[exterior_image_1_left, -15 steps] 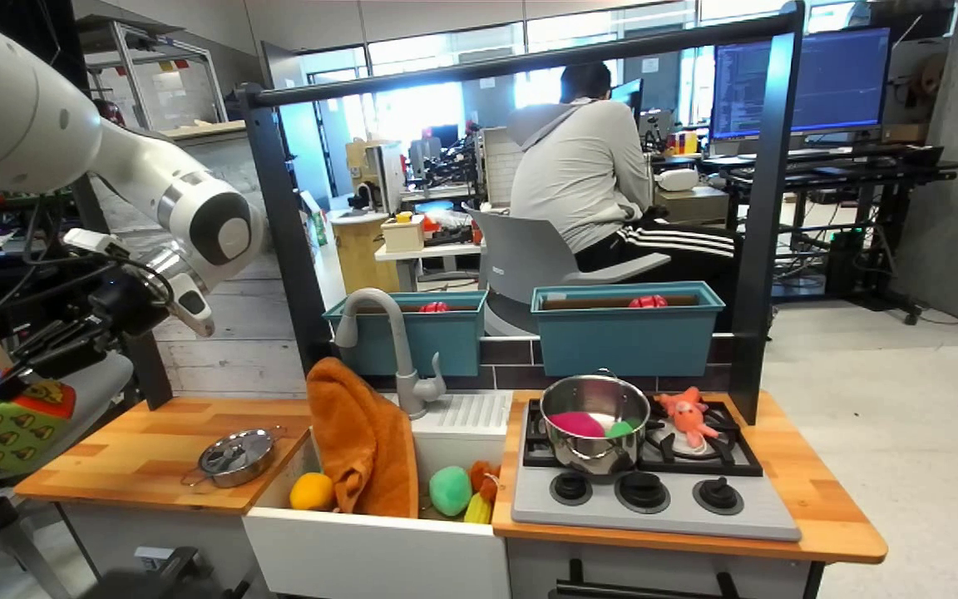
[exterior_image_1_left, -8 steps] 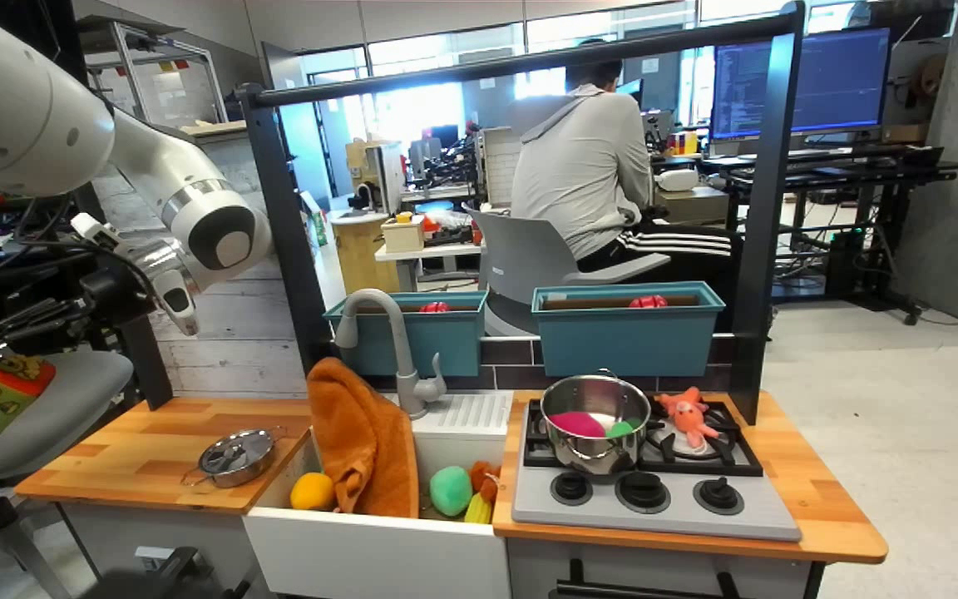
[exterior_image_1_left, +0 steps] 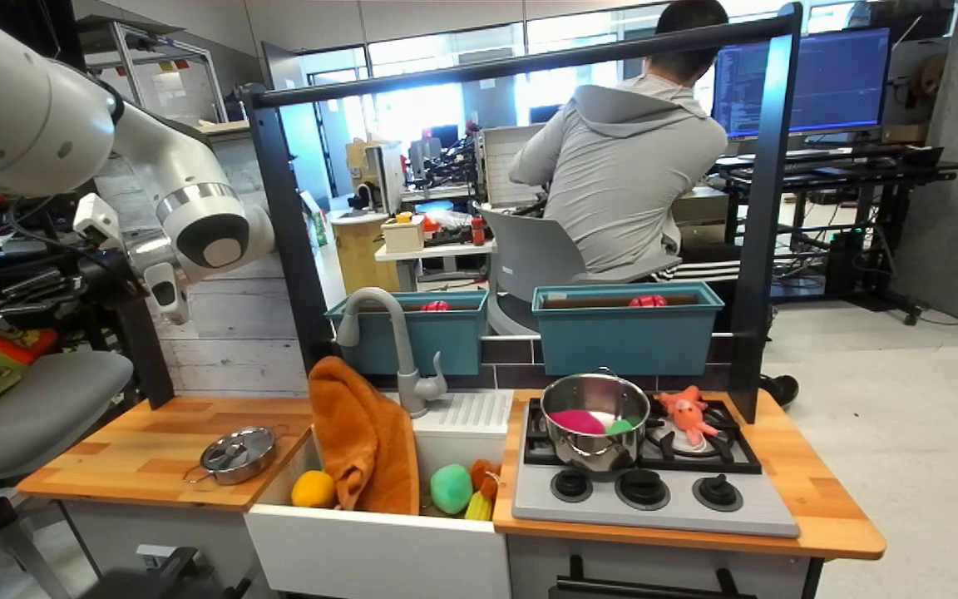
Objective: Pick up the orange and blue toy from the counter and put it in the top drawer
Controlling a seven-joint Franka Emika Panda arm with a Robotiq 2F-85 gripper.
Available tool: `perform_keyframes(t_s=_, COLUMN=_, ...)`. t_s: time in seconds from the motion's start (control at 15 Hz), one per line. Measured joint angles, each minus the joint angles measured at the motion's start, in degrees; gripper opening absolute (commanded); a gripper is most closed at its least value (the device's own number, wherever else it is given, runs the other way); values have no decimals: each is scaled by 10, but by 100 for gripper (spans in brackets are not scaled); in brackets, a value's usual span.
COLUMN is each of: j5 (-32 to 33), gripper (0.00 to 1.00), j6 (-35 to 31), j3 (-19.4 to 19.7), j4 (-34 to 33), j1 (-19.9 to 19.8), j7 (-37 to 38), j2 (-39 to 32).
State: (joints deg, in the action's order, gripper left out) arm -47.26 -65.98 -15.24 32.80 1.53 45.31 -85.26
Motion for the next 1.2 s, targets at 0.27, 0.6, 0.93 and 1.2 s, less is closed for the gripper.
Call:
perform_keyframes(t_s=0.27, j5=-38, gripper=1, j6=-55, j3=-8, j4=-1, j1=1, j7=-2, j2=0)
perform_keyframes(t_s=0.6, j5=-49, gripper=1, j6=-142, j3=-9, j4=-2, j1=7, j7=-12, j2=0)
perform_keyframes(t_s=0.93, j5=-49, gripper=1, j6=-234, j3=-8, j4=-13, j1=18, j7=-12, j2=0)
perform_keyframes(t_s=1.2, j5=-48, gripper=1, j6=-319, j3=-7, j4=-30, j1=30, j7=-12, j2=0)
